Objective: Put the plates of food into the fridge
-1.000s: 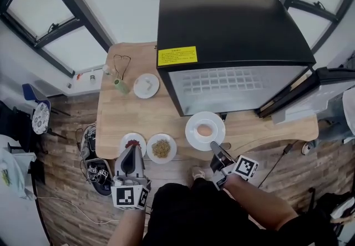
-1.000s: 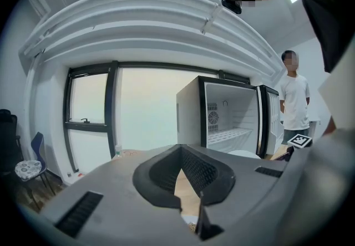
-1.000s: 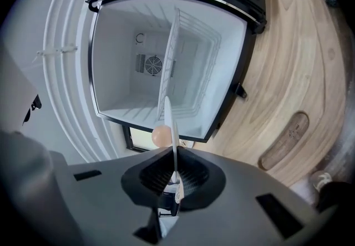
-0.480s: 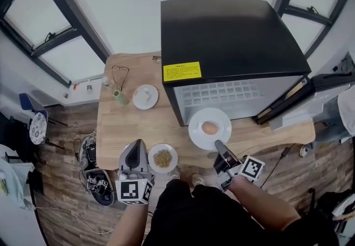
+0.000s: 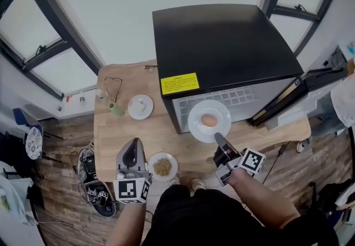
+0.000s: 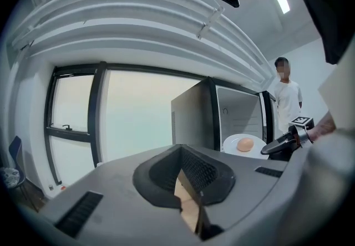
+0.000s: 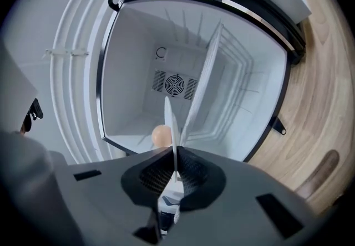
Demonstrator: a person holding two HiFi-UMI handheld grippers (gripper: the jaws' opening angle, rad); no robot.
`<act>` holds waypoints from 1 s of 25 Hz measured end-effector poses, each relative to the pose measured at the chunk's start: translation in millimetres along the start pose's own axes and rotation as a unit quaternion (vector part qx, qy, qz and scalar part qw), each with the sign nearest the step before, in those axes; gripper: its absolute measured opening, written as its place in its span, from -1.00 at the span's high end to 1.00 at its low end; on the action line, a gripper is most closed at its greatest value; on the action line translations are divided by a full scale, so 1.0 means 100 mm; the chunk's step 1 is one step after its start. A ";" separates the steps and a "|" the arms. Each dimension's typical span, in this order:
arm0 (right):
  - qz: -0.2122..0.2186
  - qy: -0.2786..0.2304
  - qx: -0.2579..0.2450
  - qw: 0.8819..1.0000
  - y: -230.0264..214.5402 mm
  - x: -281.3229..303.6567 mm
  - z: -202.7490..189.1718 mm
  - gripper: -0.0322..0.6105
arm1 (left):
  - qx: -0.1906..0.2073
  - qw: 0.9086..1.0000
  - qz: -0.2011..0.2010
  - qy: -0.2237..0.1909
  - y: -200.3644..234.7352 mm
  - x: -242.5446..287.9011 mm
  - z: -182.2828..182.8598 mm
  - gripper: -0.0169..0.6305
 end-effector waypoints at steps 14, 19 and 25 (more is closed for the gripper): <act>-0.044 -0.026 -0.011 0.999 -0.02 0.38 0.21 0.80 | 0.009 1.000 -0.018 -0.015 0.22 0.33 0.16 0.93; -0.051 -0.031 -0.001 0.998 -0.03 0.50 0.25 0.80 | 0.010 0.999 -0.026 -0.016 0.23 0.42 0.19 0.93; -0.059 -0.035 0.004 0.998 -0.06 0.65 0.31 0.80 | 0.010 0.999 -0.027 -0.017 0.28 0.51 0.22 0.93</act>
Point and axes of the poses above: the fingertips, and each gripper's own axes: x forward along the fingers, y to its left, z out of its top, the point moved 10 cm from there along -x, backward along the fingers, and after that the axes turned 5 degrees about -x, right-handed, at the moved point
